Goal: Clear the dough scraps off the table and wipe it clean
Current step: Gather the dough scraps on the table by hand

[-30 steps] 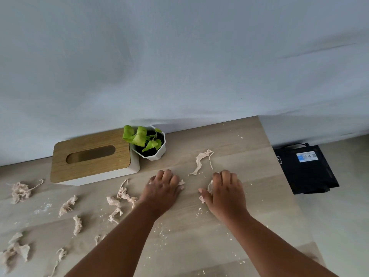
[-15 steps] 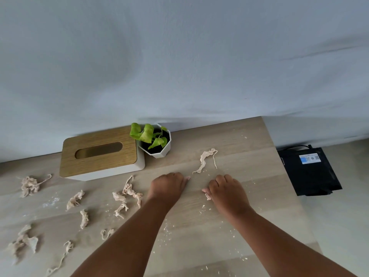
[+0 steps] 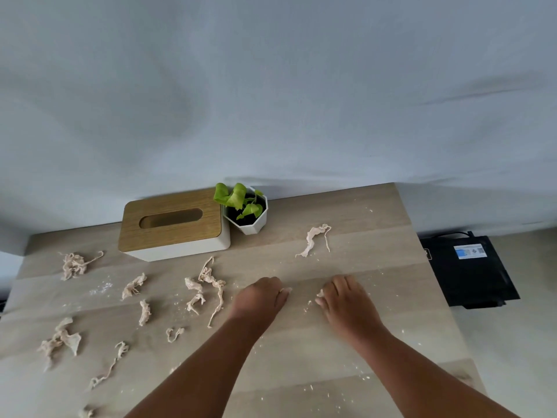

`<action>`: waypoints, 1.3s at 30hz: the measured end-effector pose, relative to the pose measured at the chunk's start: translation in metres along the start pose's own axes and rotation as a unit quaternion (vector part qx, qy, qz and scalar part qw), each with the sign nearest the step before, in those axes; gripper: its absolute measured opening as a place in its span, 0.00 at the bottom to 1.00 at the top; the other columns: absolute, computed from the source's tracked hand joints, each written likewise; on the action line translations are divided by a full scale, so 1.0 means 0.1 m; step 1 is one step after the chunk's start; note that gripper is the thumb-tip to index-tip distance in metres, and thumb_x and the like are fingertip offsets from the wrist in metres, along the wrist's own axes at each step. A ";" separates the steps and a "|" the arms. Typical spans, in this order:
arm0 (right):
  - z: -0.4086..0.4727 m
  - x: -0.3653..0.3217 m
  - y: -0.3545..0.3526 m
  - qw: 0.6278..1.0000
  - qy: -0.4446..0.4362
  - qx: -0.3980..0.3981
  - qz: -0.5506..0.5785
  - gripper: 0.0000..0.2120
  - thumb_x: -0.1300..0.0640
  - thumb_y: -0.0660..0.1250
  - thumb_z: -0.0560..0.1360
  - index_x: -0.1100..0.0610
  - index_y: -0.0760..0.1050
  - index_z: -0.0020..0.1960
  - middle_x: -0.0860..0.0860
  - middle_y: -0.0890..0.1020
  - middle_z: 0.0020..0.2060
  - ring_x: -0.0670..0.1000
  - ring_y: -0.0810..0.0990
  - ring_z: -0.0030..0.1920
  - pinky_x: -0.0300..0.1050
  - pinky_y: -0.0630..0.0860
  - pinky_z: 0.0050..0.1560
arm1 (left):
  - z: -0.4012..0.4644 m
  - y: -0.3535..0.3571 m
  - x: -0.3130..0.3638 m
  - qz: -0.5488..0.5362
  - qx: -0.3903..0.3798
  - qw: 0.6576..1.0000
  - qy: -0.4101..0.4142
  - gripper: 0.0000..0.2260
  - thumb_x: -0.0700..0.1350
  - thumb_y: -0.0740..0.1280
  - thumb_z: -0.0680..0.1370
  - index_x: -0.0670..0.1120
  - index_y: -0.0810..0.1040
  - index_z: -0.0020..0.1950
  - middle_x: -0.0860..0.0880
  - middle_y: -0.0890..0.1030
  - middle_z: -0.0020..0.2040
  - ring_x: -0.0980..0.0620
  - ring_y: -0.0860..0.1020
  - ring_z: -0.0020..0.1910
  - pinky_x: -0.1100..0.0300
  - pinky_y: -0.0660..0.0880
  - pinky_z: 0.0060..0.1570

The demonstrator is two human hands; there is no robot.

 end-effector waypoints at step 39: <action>-0.48 -0.17 -0.53 0.984 0.074 -0.096 0.134 0.14 0.46 0.55 0.86 0.57 0.69 0.54 0.55 0.81 0.47 0.60 0.82 0.46 0.50 0.73 0.42 | -0.96 0.06 -0.22 0.034 0.063 0.997 -0.038 0.14 0.59 0.57 0.85 0.50 0.72 0.52 0.48 0.82 0.49 0.43 0.82 0.49 0.55 0.69 0.39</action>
Point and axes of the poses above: each hand's wrist, its own z-axis towards the middle knuckle, its own y-axis out of the palm, x = y × z, the point moved 6 cm from there along z, towards the middle knuckle
